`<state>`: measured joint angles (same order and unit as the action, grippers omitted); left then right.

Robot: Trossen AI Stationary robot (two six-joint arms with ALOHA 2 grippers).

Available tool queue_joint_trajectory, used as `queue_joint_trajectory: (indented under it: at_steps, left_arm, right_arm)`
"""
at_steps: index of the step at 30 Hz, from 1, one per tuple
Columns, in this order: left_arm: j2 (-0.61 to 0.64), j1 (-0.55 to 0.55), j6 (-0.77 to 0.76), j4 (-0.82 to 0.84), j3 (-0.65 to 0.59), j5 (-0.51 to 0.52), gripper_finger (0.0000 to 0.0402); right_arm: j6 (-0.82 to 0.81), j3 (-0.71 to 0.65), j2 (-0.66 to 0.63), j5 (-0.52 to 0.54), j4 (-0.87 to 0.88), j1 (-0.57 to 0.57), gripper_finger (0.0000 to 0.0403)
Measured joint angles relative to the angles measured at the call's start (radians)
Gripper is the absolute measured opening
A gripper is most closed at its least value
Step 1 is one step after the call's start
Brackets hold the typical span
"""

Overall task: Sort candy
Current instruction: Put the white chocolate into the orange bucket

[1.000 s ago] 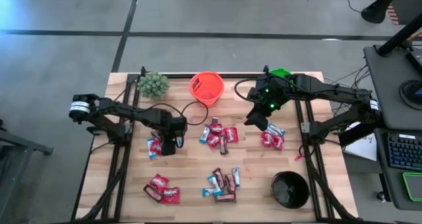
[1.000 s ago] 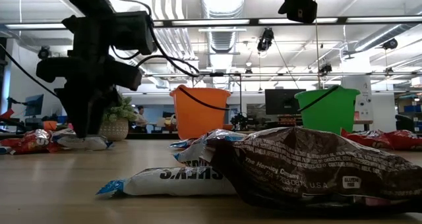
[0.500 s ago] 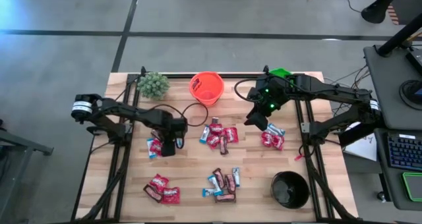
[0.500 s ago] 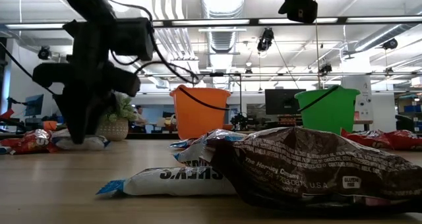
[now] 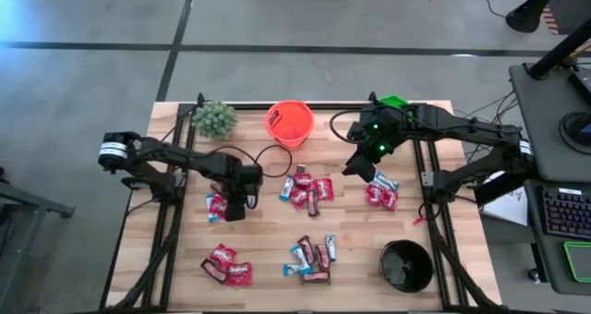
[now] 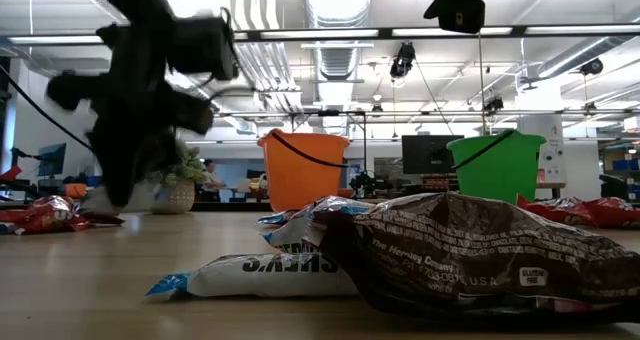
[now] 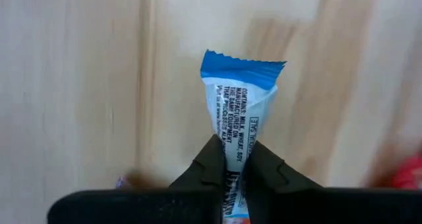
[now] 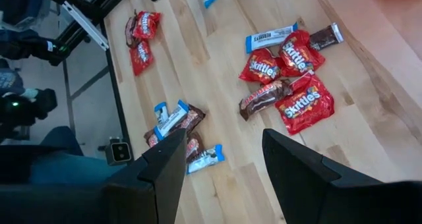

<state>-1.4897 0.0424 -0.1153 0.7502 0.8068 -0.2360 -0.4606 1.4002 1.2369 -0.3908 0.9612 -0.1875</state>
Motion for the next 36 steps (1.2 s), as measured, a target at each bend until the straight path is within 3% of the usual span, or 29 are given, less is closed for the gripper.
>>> queue_joint_trajectory:
  at_steps: [6, 19, 24, 36]
  left_arm:
    - [0.065, 0.0, -0.006, 0.042, 0.084, -0.036, 0.0001]
    - [0.097, 0.046, 0.209, 0.18, 0.445, 0.162, 0.0]
    - [0.096, 0.117, 0.294, 0.224, 0.571, 0.226, 0.0]
    - [0.026, 0.347, 0.346, 0.229, 0.754, 0.227, 0.0001]
  right_arm:
    - [0.0, 0.0, 0.0, 0.0, 0.0, 0.0, 0.0189]
    - [-0.002, 0.0, 0.0, 0.002, 0.012, 0.0, 0.0189]
    - [-0.003, 0.0, 0.0, 0.002, 0.039, 0.0, 0.0189]
    - [0.016, 0.0, 0.0, 0.002, 0.037, 0.0, 0.0189]
